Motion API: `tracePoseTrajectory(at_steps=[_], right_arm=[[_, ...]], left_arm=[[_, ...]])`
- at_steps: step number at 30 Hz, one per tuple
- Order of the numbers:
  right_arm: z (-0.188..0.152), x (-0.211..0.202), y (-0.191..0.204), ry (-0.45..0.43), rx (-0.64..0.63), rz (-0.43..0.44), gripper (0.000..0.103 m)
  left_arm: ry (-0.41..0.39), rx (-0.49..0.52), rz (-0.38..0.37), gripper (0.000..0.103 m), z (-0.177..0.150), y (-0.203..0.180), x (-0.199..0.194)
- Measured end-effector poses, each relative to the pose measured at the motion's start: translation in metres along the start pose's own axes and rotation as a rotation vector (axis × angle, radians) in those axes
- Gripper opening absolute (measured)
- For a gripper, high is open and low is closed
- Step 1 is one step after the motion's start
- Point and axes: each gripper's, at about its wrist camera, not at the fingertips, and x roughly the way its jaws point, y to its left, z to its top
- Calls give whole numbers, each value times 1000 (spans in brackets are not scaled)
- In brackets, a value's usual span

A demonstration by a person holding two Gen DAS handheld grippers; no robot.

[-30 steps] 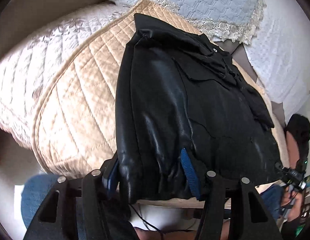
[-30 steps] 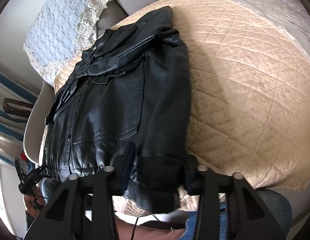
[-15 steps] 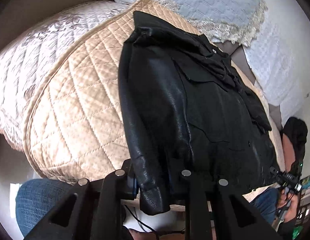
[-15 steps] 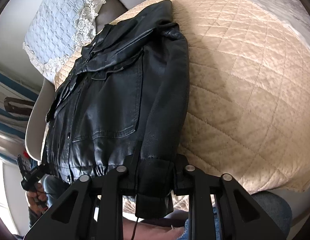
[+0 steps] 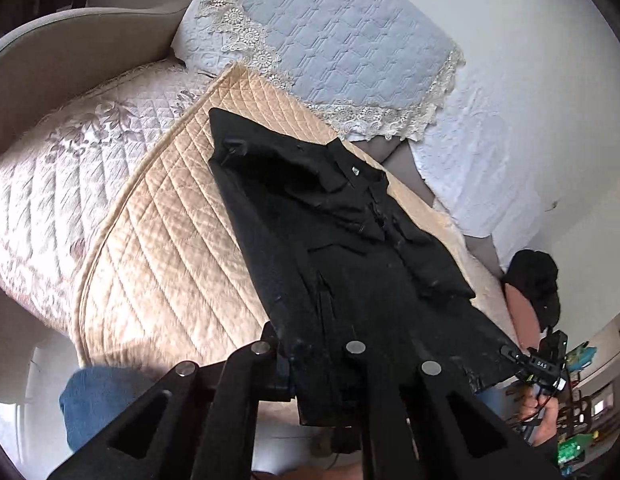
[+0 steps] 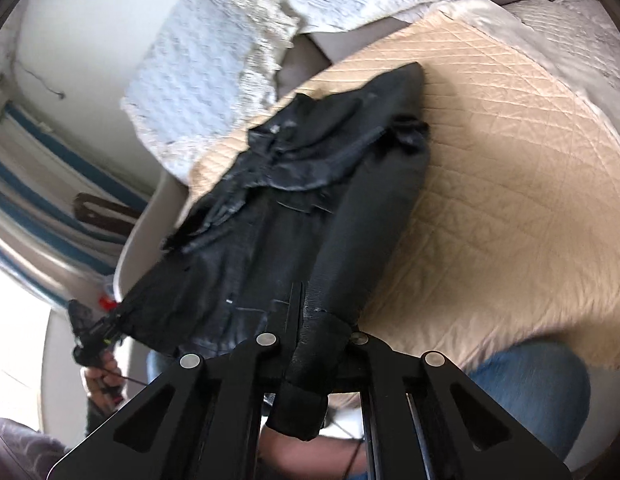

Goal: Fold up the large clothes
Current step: 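Grasp the gathered hem with both tools, then lift the hem with both tools and fold it toward the collar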

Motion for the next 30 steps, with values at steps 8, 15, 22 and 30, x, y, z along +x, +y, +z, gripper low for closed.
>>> tracePoseTrajectory(at_steps=[8, 15, 22, 30], right_arm=[[34, 3, -11, -78, 104, 136, 6], [109, 30, -8, -140, 88, 174, 6], [186, 102, -55, -130, 177, 112, 7], [258, 201, -92, -50, 283, 15, 7]], left_arm=[[-34, -53, -63, 7, 16, 2, 4], [-95, 5, -97, 7, 85, -14, 34], [-108, -89, -62, 7, 155, 8, 114], [-23, -187, 53, 7, 200, 48, 223]])
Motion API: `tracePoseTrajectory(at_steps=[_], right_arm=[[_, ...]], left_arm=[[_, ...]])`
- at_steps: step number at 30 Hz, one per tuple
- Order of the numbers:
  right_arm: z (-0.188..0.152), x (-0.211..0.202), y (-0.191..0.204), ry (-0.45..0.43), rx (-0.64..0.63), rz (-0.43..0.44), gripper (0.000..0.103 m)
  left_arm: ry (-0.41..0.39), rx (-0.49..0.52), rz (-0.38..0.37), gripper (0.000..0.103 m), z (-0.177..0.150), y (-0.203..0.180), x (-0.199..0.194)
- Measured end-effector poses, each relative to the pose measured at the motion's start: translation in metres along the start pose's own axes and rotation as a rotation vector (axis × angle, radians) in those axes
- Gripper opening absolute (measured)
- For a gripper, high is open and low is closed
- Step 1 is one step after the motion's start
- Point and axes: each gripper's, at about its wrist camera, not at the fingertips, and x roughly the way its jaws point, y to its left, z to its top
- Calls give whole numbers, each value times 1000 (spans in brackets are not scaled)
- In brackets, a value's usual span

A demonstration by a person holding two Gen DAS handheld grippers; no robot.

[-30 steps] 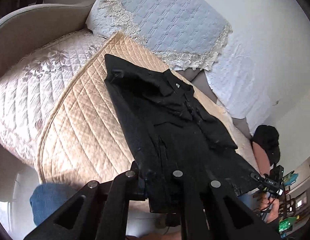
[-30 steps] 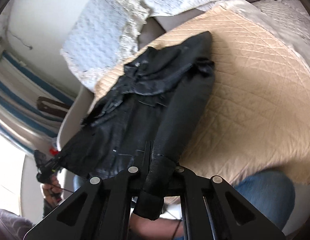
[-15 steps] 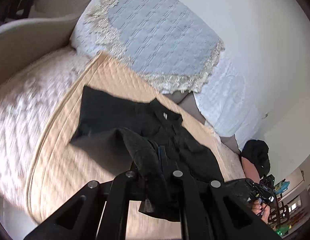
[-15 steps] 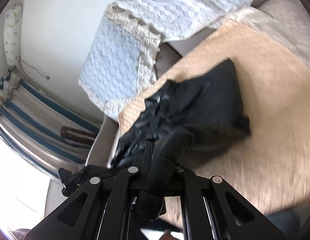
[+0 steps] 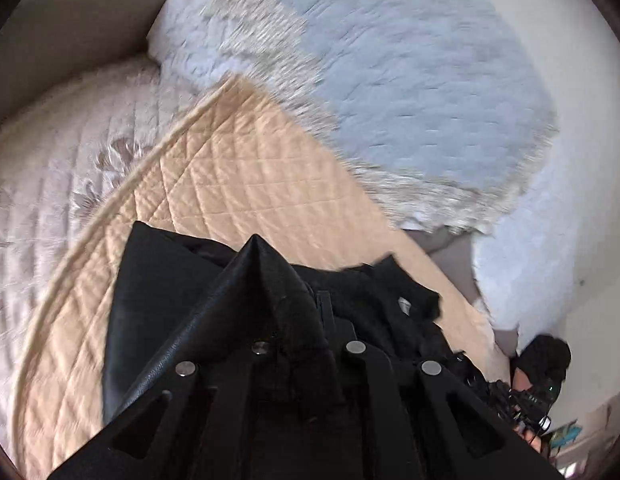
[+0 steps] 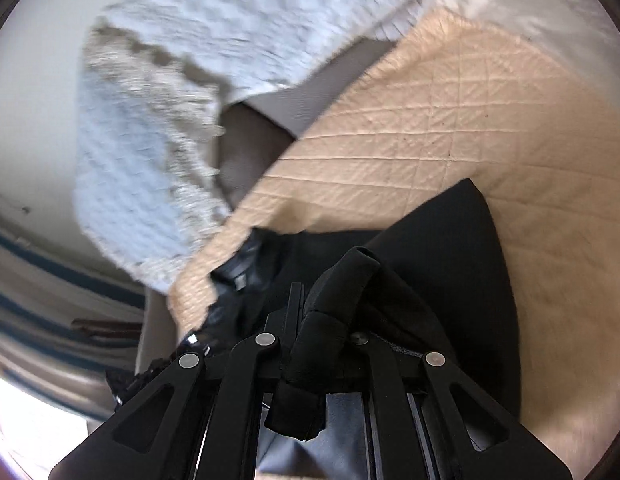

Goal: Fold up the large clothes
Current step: 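Lift the hem with both tools and fold it toward the collar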

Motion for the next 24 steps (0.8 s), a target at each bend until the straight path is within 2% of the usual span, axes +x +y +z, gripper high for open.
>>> tracePoseTrajectory(at_steps=[3, 6, 8, 9, 10, 12, 13, 16, 18, 20, 22, 24], right_arm=[[12, 21, -19, 11, 87, 28, 11], [16, 32, -29, 29, 117, 21, 19], [16, 26, -28, 4, 123, 64, 32], [15, 17, -27, -29, 124, 107, 48], [16, 10, -26, -61, 125, 139, 59], [15, -8, -23, -125, 116, 144, 60], [15, -16, -21, -149, 95, 118, 60], [4, -40, -4, -184, -31, 37, 60], [-10, -46, 10, -165, -145, -24, 60], [-27, -46, 18, -136, -250, -113, 60], [-42, -41, 14, -102, -315, -206, 60], [-51, -37, 1, -72, -321, -269, 60]], left_arm=[[13, -49, 28, 8, 7, 14, 24], [47, -63, 52, 9, 10, 18, 43], [60, -69, 42, 13, 14, 16, 47], [61, -86, 26, 15, 17, 16, 45], [53, -102, 4, 16, 19, 16, 41], [37, -110, -15, 21, 23, 15, 34], [30, -101, -6, 22, 24, 12, 29], [-2, -62, 15, 35, 24, 5, 18], [-53, -44, 27, 56, 26, 4, 6], [-108, -31, 50, 64, 29, 6, -5], [-125, -34, 89, 64, 30, 8, -13], [-113, -14, 79, 64, 23, 8, -20]])
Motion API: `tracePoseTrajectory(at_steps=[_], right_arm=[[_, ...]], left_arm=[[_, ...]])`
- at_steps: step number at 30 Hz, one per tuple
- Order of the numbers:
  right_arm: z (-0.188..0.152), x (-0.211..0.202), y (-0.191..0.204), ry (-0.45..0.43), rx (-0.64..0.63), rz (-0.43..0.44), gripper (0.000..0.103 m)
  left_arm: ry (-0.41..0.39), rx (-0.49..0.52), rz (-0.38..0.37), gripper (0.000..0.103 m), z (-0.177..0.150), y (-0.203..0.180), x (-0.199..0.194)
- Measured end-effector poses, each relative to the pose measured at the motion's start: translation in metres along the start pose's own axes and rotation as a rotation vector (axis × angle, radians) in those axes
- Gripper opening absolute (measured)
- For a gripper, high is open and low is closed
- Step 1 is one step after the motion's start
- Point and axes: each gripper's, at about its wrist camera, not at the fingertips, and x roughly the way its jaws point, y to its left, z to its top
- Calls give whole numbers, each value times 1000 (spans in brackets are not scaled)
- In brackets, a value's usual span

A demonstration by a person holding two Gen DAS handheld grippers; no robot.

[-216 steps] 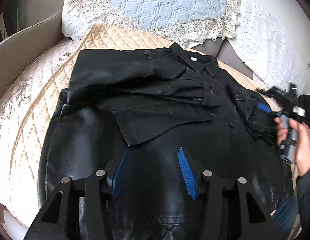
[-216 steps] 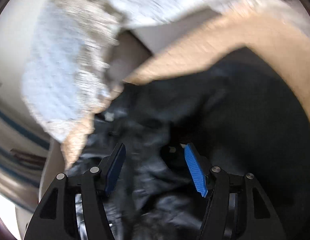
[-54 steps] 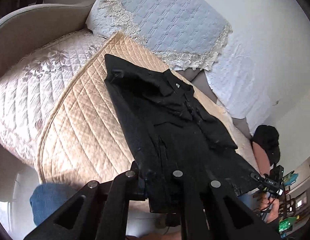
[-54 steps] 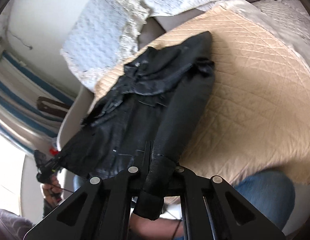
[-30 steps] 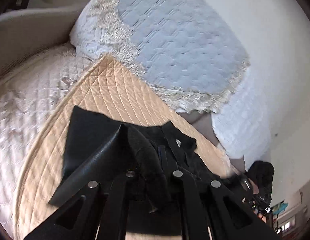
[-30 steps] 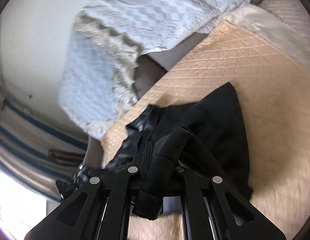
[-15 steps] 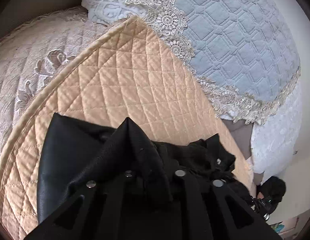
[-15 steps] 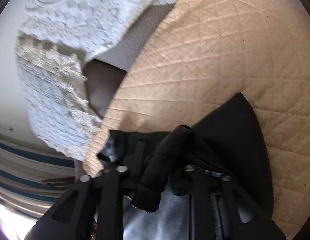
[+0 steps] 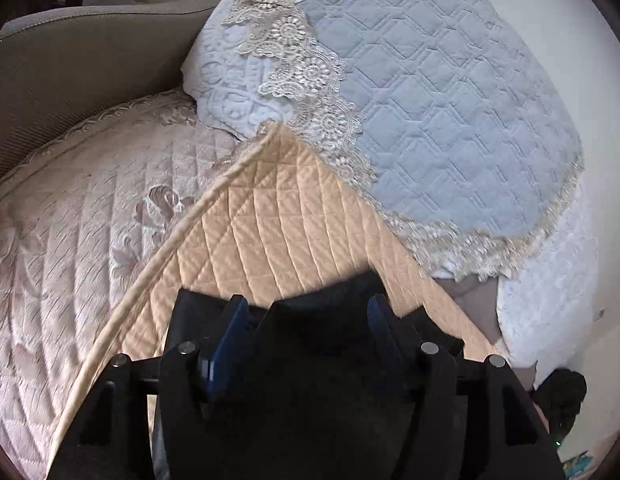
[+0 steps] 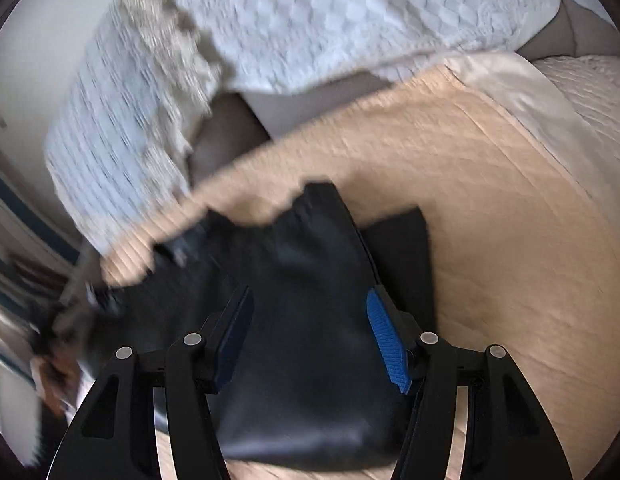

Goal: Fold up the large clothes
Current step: 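Lift the hem with both tools and fold it toward the collar, then open both tools and lift them off the folded jacket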

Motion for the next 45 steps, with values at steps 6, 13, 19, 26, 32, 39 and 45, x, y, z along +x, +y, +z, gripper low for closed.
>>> tracePoseTrajectory(at_steps=[6, 13, 19, 26, 32, 39, 45], right_arm=[[-12, 6, 3, 28, -80, -135, 59], [-26, 1, 24, 6, -184, -184, 58], [-36, 7, 3, 28, -195, -293, 31], [-52, -34, 32, -48, -229, -221, 32], [-67, -23, 25, 20, -253, -273, 31], [-86, -41, 49, 2, -309, -246, 33], [-91, -27, 38, 59, -243, -258, 31]], left_arm=[[90, 195, 10, 64, -48, -24, -8], [155, 375, 59, 64, -100, -44, 5], [152, 385, 112, 60, -101, -37, 24], [101, 427, 98, 60, -106, -48, -16], [137, 434, 167, 55, -112, -29, -3], [75, 518, 155, 58, -128, -55, -35], [124, 456, 189, 57, -128, -35, -21]])
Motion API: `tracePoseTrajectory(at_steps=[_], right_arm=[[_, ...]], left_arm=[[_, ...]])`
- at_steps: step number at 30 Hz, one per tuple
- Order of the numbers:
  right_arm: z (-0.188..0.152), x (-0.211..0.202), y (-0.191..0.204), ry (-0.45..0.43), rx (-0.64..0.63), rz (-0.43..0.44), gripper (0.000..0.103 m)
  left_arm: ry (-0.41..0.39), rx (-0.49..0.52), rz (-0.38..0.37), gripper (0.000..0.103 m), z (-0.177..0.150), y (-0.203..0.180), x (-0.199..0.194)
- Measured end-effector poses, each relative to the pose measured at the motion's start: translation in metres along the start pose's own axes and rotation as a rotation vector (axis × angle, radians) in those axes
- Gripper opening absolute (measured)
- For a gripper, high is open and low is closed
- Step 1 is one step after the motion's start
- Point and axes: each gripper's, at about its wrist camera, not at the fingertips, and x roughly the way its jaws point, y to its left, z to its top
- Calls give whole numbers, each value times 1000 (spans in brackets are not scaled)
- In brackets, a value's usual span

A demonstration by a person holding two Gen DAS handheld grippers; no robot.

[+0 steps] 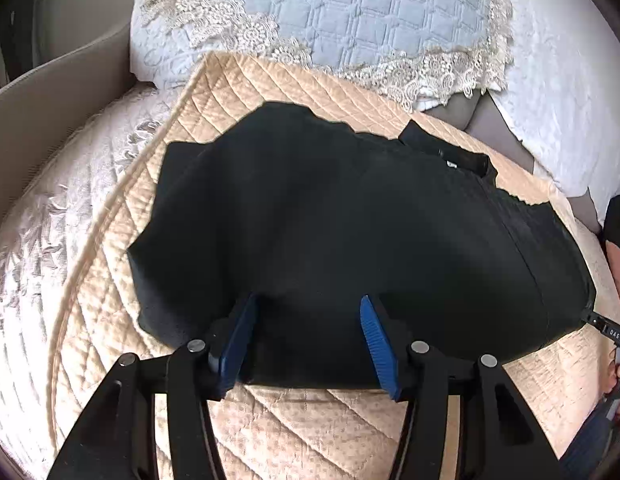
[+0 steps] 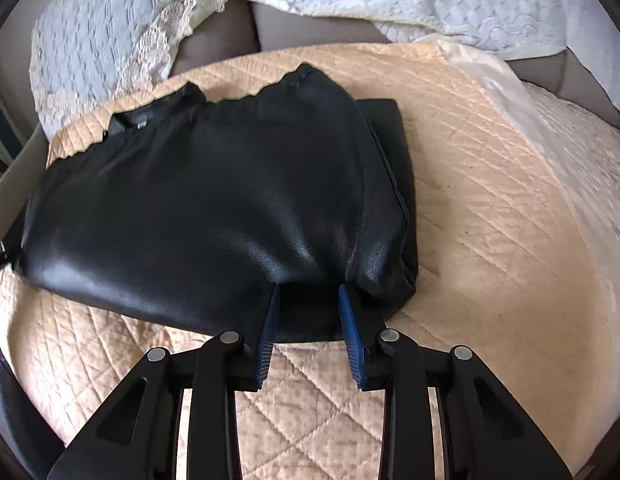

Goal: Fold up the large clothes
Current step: 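Open both tools and lift them off the folded jacket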

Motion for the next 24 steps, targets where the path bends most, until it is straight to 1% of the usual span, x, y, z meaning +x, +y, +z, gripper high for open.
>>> tracePoseTrajectory(at_steps=[3, 5, 6, 7, 8, 9, 10, 13, 16, 18, 20, 22, 23, 24], right_arm=[[1, -22, 7, -68, -11, 16, 33], [2, -28, 6, -98, 1, 7, 33], [2, -25, 4, -93, 9, -6, 33], [3, -18, 0, -68, 17, -29, 33], [3, -5, -5, -28, 25, -55, 33], [1, 6, -11, 6, 46, -53, 33], [4, 6, -12, 3, 58, -45, 33], [3, -12, -6, -44, 54, -48, 33], [4, -26, -1, -88, 45, -29, 33], [7, -26, -1, -100, 32, -35, 34], [8, -10, -11, -50, 60, -42, 36], [5, 8, -20, 19, 102, -52, 38], [3, 9, -22, 21, 123, -43, 39], [2, 4, -21, 1, 128, -29, 39]], left_arm=[[-40, 12, -6, 57, 2, -6, -20], [-72, 29, 32, 57, 2, -4, -27], [-78, 30, 59, 57, 1, -1, -27], [-63, 17, 81, 57, 0, 5, -22], [-38, -4, 94, 57, -2, 11, -15], [-18, -25, 88, 57, -4, 17, -8], [-14, -33, 74, 57, -5, 20, -5], [-31, -4, 98, 57, -6, 11, -15], [-54, -6, 77, 57, -7, 7, -28], [-70, 0, 88, 57, -6, 8, -32], [-61, -2, 128, 57, -5, 15, -28], [-24, -31, 147, 57, -5, 24, -15], [-6, -48, 155, 57, -6, 28, -11], [-1, -57, 161, 57, -8, 27, -13]])
